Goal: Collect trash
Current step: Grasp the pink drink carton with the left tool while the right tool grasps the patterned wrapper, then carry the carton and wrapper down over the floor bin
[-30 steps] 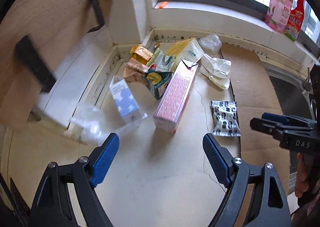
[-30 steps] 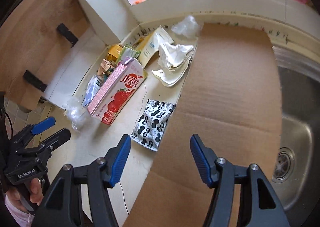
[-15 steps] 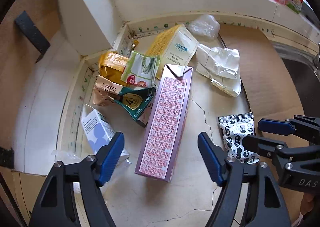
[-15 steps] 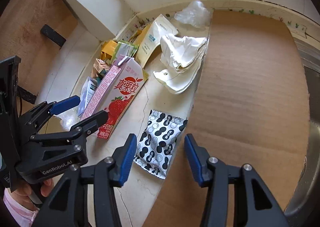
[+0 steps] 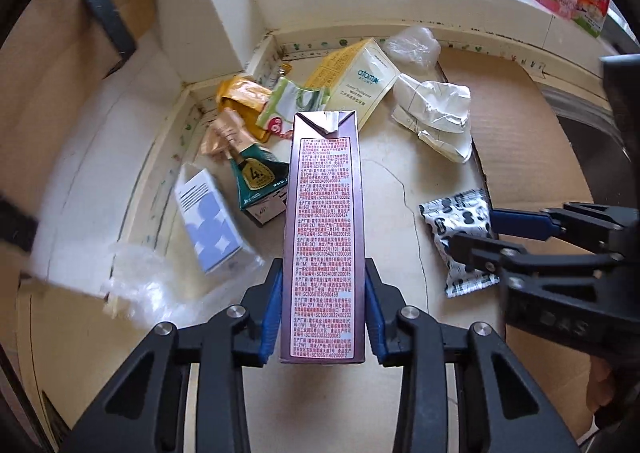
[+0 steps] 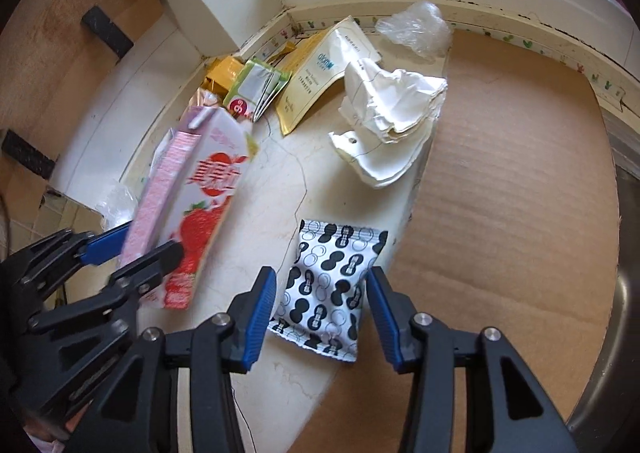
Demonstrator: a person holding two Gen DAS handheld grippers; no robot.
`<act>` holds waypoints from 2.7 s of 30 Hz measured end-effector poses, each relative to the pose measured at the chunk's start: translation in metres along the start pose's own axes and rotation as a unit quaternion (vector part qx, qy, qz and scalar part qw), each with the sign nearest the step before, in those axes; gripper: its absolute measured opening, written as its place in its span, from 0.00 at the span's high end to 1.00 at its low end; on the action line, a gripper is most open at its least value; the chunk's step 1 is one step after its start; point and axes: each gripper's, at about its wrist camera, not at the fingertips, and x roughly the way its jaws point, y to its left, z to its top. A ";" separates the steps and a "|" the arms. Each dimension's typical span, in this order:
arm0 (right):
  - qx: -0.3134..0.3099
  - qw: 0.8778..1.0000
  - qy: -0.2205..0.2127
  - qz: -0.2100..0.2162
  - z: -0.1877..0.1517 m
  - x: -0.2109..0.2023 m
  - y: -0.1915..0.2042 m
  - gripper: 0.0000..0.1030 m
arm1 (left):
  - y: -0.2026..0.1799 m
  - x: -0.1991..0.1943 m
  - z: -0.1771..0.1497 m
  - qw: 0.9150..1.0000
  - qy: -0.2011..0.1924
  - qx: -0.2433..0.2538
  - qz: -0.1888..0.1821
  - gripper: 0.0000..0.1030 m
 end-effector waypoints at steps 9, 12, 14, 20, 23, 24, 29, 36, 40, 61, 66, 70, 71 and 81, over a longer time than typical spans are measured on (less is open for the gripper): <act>-0.029 0.999 -0.004 -0.043 -0.005 0.012 0.021 0.59 | 0.017 -0.048 -0.042 0.999 -0.018 -0.032 -0.005 0.67; -0.033 0.998 -0.008 -0.051 -0.008 0.011 0.025 0.66 | 0.024 -0.062 -0.053 0.999 -0.020 -0.045 -0.017 0.67; -0.035 0.998 -0.007 -0.054 -0.012 0.008 0.029 0.70 | 0.028 -0.070 -0.060 0.998 -0.023 -0.051 -0.022 0.67; -0.040 0.998 -0.026 -0.036 -0.027 -0.025 0.042 0.85 | 0.031 -0.099 -0.078 0.997 -0.035 -0.062 -0.035 0.67; -0.045 0.998 -0.042 -0.028 -0.038 -0.051 0.050 0.85 | 0.031 -0.117 -0.090 0.996 -0.041 -0.070 -0.048 0.67; -0.047 0.998 -0.046 -0.024 -0.039 -0.058 0.054 0.86 | 0.031 -0.122 -0.093 0.995 -0.044 -0.072 -0.053 0.67; -0.056 0.996 -0.075 -0.009 -0.064 -0.115 0.073 0.86 | 0.025 -0.159 -0.110 0.991 -0.060 -0.081 -0.083 0.67; -0.086 0.991 -0.104 -0.007 -0.110 -0.187 0.099 0.86 | 0.016 -0.217 -0.138 0.985 -0.089 -0.075 -0.126 0.67; -0.100 0.989 -0.110 0.003 -0.141 -0.215 0.113 0.86 | 0.015 -0.247 -0.162 0.982 -0.103 -0.071 -0.142 0.67; -0.129 0.989 -0.060 0.038 -0.267 -0.190 0.150 0.86 | 0.026 -0.233 -0.315 0.990 -0.046 -0.083 -0.105 0.67; -0.117 0.992 -0.029 0.028 -0.286 -0.144 0.145 0.86 | 0.026 -0.197 -0.342 0.991 -0.018 -0.092 -0.096 0.67; -0.117 0.993 -0.016 0.009 -0.301 -0.105 0.145 0.86 | 0.025 -0.164 -0.362 0.990 0.005 -0.102 -0.102 0.67; -0.118 0.993 -0.013 0.008 -0.305 -0.097 0.145 0.86 | 0.025 -0.153 -0.368 0.989 0.013 -0.105 -0.101 0.67; -0.109 0.993 0.035 -0.008 -0.347 0.022 0.133 0.85 | 0.025 -0.038 -0.413 0.985 0.062 -0.125 -0.106 0.67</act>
